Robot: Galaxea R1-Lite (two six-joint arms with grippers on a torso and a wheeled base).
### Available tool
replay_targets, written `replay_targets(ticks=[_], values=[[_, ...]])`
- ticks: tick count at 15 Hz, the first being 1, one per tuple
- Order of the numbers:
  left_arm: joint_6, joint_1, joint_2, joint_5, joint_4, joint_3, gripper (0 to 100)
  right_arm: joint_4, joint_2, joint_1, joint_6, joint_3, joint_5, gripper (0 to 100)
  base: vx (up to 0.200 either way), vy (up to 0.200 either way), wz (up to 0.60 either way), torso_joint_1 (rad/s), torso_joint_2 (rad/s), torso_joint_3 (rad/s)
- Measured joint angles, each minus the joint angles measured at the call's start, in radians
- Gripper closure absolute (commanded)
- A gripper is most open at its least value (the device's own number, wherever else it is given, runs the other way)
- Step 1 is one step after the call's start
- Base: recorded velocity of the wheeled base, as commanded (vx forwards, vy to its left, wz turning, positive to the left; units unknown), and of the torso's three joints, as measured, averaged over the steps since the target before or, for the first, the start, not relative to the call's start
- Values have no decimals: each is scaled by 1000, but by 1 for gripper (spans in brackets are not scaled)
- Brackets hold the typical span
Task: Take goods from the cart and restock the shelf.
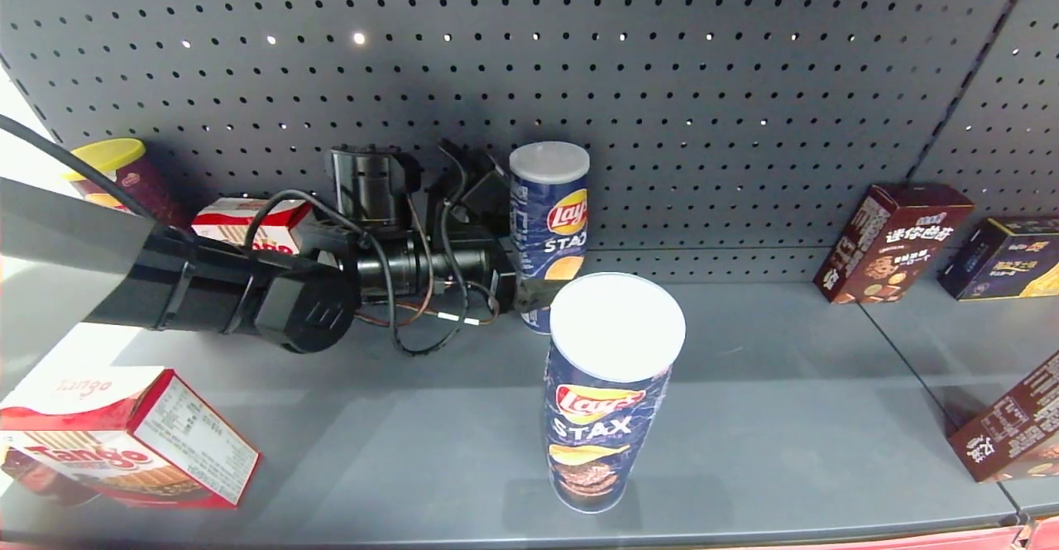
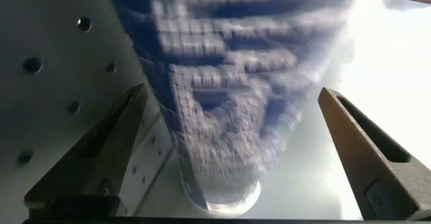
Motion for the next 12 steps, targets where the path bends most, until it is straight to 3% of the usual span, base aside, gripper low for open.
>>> replay_targets(ticks=[3, 4, 8, 11, 12], values=[[0, 3, -99, 15, -16, 107, 0, 0, 0, 0, 0, 0, 0, 0, 0, 0, 0, 0, 0, 0], [0, 3, -141, 46, -16, 146, 0, 0, 0, 0, 0, 0, 0, 0, 0, 0, 0, 0, 0, 0], [0, -13, -291, 307, -10, 286, 0, 0, 0, 0, 0, 0, -1, 0, 0, 0, 0, 0, 0, 0], [5, -16, -336, 510, -10, 316, 0, 0, 0, 0, 0, 0, 0, 0, 0, 0, 0, 0, 0, 0], [21, -14, -339, 578, -8, 314, 0, 0, 0, 0, 0, 0, 0, 0, 0, 0, 0, 0, 0, 0]])
